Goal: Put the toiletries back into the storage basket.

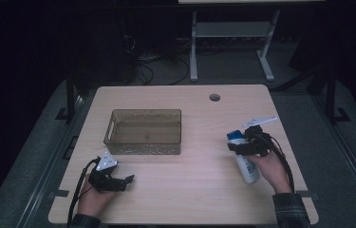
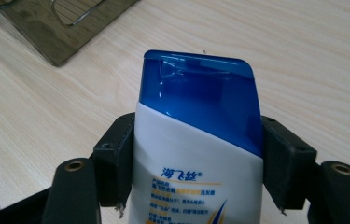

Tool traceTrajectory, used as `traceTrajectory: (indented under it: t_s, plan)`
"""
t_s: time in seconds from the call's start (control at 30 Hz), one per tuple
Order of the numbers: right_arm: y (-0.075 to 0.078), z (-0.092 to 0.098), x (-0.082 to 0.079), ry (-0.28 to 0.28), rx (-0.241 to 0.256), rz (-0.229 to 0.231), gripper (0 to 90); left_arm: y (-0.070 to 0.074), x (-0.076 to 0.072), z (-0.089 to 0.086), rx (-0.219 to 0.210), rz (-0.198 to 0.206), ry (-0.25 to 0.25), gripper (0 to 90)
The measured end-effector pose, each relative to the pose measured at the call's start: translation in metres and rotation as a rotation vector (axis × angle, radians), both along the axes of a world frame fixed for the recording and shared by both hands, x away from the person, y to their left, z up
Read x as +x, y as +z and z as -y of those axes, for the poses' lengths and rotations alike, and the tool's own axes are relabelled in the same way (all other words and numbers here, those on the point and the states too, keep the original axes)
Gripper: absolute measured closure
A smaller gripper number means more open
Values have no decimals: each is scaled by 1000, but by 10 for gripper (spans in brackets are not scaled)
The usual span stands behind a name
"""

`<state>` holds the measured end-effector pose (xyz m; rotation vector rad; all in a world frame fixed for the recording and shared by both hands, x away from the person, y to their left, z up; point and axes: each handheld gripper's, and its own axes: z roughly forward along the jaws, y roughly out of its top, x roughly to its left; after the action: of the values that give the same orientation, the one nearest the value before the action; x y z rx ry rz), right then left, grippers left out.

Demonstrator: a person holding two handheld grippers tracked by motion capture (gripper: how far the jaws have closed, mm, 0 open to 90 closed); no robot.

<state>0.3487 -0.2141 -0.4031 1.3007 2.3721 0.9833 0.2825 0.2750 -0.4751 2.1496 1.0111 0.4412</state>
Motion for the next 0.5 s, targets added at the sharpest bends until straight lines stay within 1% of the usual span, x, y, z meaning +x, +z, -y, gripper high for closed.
traceTrajectory:
  t_s: [0.07, 0.1, 0.23, 0.27, 0.3, 0.37, 0.4, 0.43, 0.5]
  plan:
    - [1, 1, -1, 0, 3, 9, 352, 0, 0, 0, 0, 0, 0, 126]
    - [1, 3, -4, -4, 15, 28, 352, 0, 0, 0, 1, 0, 0, 126]
    - [5, 7, -11, -10, 40, 77, 353, 0, 0, 0, -1, 1, 0, 126]
    - [5, 7, -11, -10, 40, 77, 353, 0, 0, 0, -1, 1, 0, 126]
    - [7, 10, -14, -16, 57, 103, 354, 0, 0, 0, -2, 2, 1, 126]
    - [9, 12, -16, -19, 67, 123, 354, 0, 0, 0, -1, 2, 0, 126]
    - [9, 12, -16, -19, 67, 123, 354, 0, 0, 0, -1, 2, 0, 126]
    - [11, 14, -19, -20, 82, 149, 354, 0, 0, 0, -4, 3, 2, 126]
    - [12, 16, -20, -23, 93, 171, 354, 0, 0, 0, -4, 2, 2, 126]
